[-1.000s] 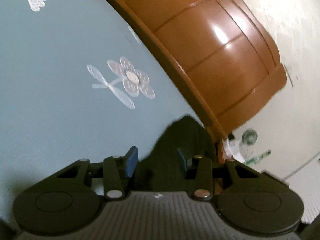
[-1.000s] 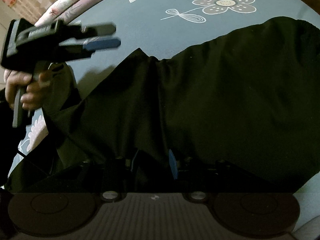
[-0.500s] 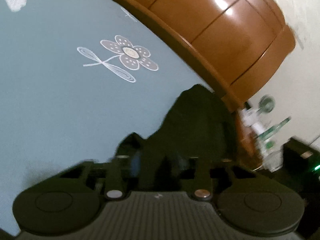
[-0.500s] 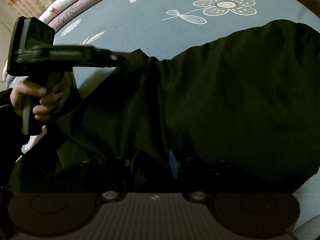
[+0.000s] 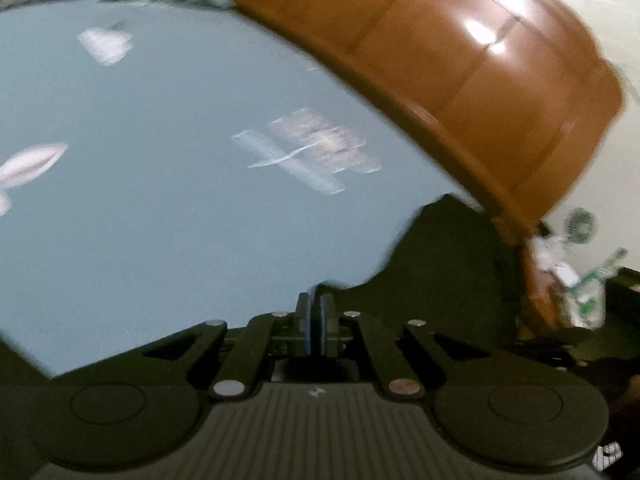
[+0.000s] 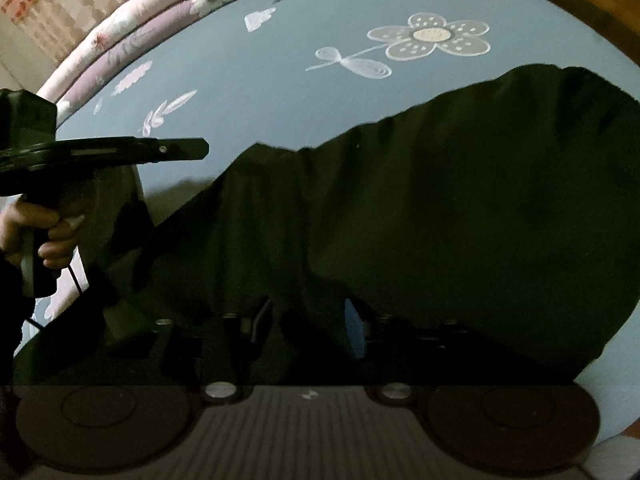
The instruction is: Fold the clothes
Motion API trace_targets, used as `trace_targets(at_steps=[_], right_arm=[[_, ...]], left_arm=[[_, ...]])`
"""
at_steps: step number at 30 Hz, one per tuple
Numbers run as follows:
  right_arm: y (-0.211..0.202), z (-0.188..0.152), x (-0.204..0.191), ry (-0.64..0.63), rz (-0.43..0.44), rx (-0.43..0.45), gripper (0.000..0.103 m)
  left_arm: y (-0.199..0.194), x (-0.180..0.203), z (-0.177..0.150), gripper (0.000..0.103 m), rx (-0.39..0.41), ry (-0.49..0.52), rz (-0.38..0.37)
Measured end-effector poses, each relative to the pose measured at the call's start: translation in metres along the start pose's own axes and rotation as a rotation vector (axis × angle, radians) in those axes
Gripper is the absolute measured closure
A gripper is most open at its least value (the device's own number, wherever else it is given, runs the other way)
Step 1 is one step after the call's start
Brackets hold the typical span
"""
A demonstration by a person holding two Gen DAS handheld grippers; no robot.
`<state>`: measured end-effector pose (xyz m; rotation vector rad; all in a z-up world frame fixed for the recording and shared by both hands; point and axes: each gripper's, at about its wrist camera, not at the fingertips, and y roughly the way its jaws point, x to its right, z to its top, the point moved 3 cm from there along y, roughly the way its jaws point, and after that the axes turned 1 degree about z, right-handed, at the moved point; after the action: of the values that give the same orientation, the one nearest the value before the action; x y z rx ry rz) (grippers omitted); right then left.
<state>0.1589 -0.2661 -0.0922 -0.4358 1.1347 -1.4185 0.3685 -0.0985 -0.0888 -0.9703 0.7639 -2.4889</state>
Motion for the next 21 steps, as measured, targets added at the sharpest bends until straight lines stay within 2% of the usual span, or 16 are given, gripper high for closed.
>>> trace_targets(at_steps=[2,4,6,9,10,13,16,18,20,21], right_arm=[[-0.004,0.002,0.003,0.010,-0.006,0.016,0.057],[-0.009,0.002,0.006,0.023,-0.014,0.031,0.055],[-0.016,0.001,0.012,0.043,-0.025,0.046,0.054],[-0.025,-0.002,0.022,0.071,-0.049,0.068,0.053],[-0.027,-0.004,0.026,0.081,-0.059,0.075,0.053],[-0.030,-0.006,0.038,0.120,-0.082,0.092,0.053],[-0.032,-0.004,0.045,0.135,-0.103,0.122,0.053],[-0.034,-0.001,0.049,0.139,-0.127,0.148,0.053],[-0.037,0.002,0.054,0.145,-0.158,0.176,0.053],[-0.040,0.003,0.059,0.165,-0.171,0.197,0.053]], left_arm=[[0.010,0.015,0.005,0.085,-0.001,0.026,-0.072],[0.027,0.027,0.004,0.075,-0.035,0.059,-0.108],[0.045,0.036,0.000,0.073,-0.082,0.096,-0.114],[0.062,0.032,-0.006,0.074,-0.111,0.144,0.036],[0.062,0.027,-0.006,0.086,-0.106,0.147,0.063],[0.054,0.022,-0.007,0.087,-0.101,0.129,0.084],[0.046,0.028,-0.007,0.087,-0.093,0.156,0.129],[0.040,0.038,-0.005,0.078,-0.081,0.159,0.098],[0.034,0.046,-0.005,0.068,-0.066,0.166,0.032],[0.031,0.048,-0.008,0.067,-0.068,0.175,0.000]])
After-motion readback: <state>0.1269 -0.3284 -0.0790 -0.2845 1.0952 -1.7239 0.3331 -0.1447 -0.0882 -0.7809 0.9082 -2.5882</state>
